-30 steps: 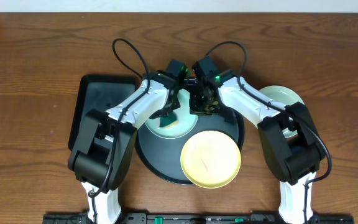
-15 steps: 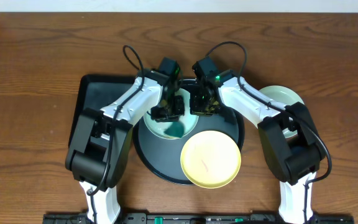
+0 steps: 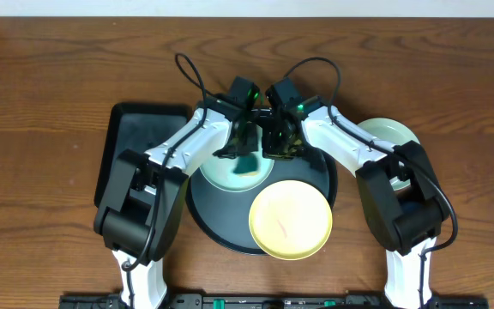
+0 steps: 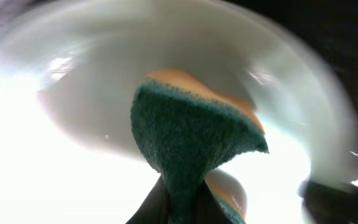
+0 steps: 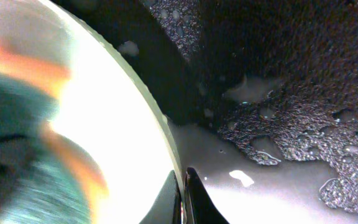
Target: Clean dirty plates on tray and stack at the side
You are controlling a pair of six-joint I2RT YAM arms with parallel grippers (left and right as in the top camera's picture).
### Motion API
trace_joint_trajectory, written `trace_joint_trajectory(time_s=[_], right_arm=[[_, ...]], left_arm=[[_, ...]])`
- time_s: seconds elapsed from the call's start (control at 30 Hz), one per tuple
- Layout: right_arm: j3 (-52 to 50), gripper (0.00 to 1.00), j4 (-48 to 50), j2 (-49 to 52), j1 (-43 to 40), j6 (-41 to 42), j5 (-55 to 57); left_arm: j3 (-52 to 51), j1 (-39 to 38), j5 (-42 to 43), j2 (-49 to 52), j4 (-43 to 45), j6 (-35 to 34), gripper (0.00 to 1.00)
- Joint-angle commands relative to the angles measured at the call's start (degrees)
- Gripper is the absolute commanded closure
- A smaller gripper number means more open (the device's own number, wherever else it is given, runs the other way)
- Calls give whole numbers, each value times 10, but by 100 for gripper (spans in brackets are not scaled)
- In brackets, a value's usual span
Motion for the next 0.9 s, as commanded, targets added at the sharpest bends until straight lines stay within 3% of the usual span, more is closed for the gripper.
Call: trace_joint_trajectory(time_s=[0.0, 0.17, 0.33, 0.53, 0.7, 0.87], right_arm=[[2, 99, -3, 15, 4, 2, 12], [2, 99, -3, 15, 4, 2, 12], [2, 99, 0, 15, 4, 2, 11], [2, 99, -1, 15, 4, 2, 11], [2, 99, -1, 15, 4, 2, 11], [2, 99, -1, 15, 4, 2, 11]], left_arm=[[19, 18, -203, -14, -61, -58, 92], [25, 16, -183, -35, -124, -58, 92], [20, 13, -40, -34, -147, -45, 93], [16, 10, 94, -34, -103, 20, 93], [15, 10, 90, -33, -58, 26, 92], [-4, 10, 14, -24, -23, 22, 92]])
